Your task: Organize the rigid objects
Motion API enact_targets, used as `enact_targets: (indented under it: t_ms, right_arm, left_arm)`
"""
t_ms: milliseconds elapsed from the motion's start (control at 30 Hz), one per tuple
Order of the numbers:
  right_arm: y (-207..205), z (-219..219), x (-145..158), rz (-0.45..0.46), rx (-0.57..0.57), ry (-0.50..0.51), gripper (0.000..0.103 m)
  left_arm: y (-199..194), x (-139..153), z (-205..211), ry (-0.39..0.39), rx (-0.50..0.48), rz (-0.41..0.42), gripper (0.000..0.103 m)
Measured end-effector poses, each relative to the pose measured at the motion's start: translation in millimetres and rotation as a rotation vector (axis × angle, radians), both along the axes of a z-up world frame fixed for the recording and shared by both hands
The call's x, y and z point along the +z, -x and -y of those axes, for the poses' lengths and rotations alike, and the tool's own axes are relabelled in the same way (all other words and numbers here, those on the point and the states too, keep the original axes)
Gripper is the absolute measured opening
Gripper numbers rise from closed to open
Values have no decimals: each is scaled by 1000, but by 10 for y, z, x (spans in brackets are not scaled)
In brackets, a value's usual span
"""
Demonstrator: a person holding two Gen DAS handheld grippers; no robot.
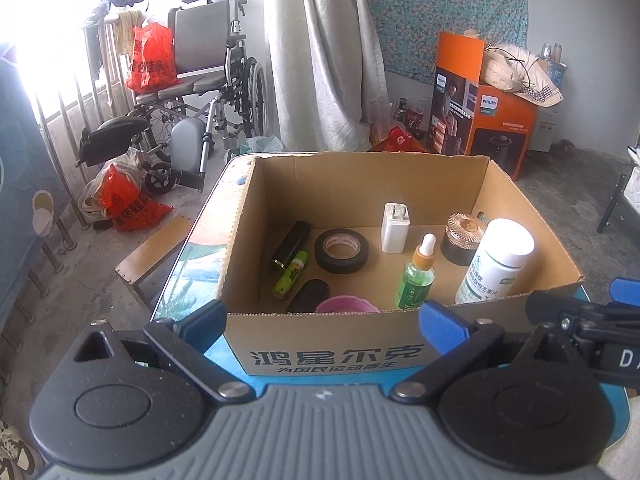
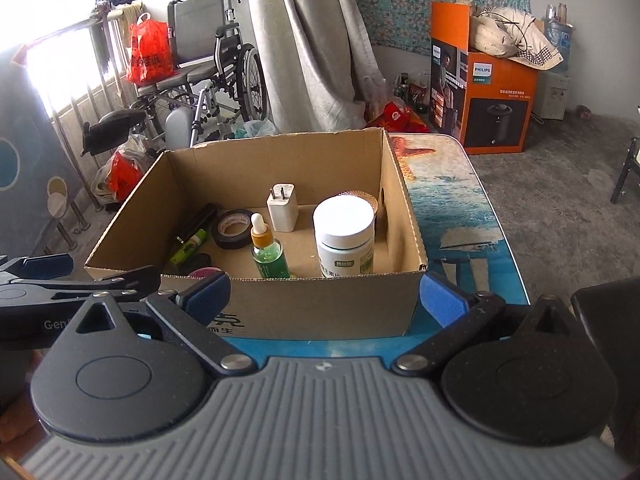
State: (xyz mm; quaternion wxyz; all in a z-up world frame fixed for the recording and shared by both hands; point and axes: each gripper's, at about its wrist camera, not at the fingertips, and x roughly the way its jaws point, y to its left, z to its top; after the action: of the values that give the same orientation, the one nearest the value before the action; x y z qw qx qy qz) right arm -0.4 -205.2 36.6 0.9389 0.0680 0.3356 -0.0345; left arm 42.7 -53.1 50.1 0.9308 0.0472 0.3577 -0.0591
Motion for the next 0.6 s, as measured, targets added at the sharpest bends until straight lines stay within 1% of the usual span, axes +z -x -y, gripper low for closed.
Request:
enact_targets:
  t_ms: [300, 600]
  right_arm:
    - [-184, -48, -69, -23, 5, 15, 102]
    - [-242, -49, -93, -26, 11, 17, 102]
  left_arm:
    - [-56, 3, -33, -14, 7, 10, 103]
    - [-105, 10, -65, -29, 18, 10, 103]
